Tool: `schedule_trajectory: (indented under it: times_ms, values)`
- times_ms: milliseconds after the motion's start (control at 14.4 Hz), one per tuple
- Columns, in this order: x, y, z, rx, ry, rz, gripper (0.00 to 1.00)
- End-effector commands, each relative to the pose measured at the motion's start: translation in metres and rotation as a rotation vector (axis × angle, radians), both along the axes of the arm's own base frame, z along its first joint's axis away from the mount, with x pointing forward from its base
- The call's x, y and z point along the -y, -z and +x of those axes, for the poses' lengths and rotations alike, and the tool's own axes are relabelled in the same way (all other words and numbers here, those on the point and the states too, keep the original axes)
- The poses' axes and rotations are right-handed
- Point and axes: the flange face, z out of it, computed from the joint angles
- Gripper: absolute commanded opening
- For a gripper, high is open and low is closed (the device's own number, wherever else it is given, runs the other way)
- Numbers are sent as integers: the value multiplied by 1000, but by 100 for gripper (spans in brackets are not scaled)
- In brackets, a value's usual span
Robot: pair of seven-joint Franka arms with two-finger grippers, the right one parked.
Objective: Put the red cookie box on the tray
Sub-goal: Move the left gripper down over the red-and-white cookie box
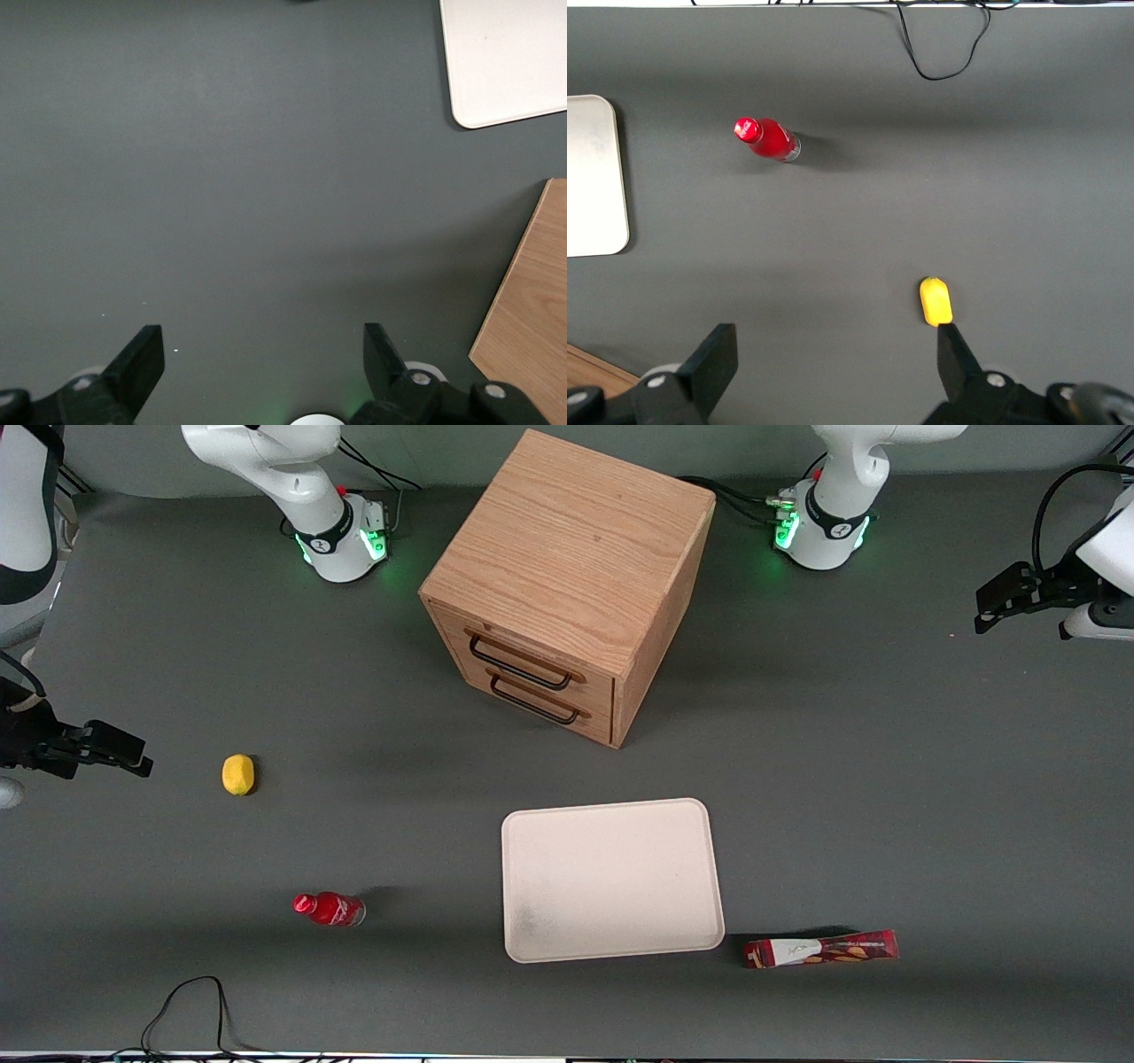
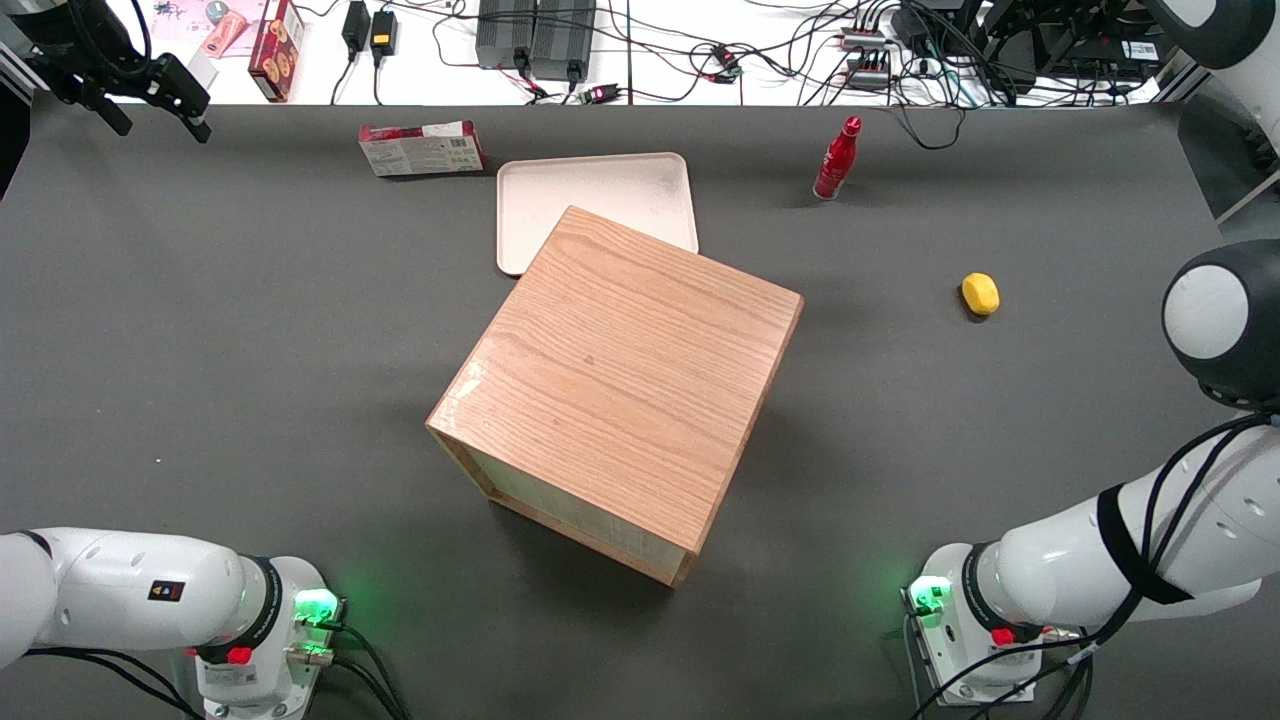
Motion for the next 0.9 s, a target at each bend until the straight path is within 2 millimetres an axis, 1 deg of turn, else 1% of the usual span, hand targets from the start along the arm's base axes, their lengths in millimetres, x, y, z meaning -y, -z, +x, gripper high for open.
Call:
schedule_trajectory:
  times_ms: [0, 139, 209, 278, 417, 626, 765, 835]
  values:
    - [0, 2, -1, 14, 0, 30, 100]
    - [-4, 3, 3, 27, 5, 66, 100]
    - [-6, 7, 4, 22, 4, 70, 100]
    - [-6, 16, 9, 1, 8, 71, 100]
    - [-2, 19, 13, -2, 86, 64, 100]
    - [5, 19, 43, 18, 183, 61, 100]
    - [14, 20, 71, 14, 284, 63, 99]
    - [21, 25, 88, 8, 354, 62, 99]
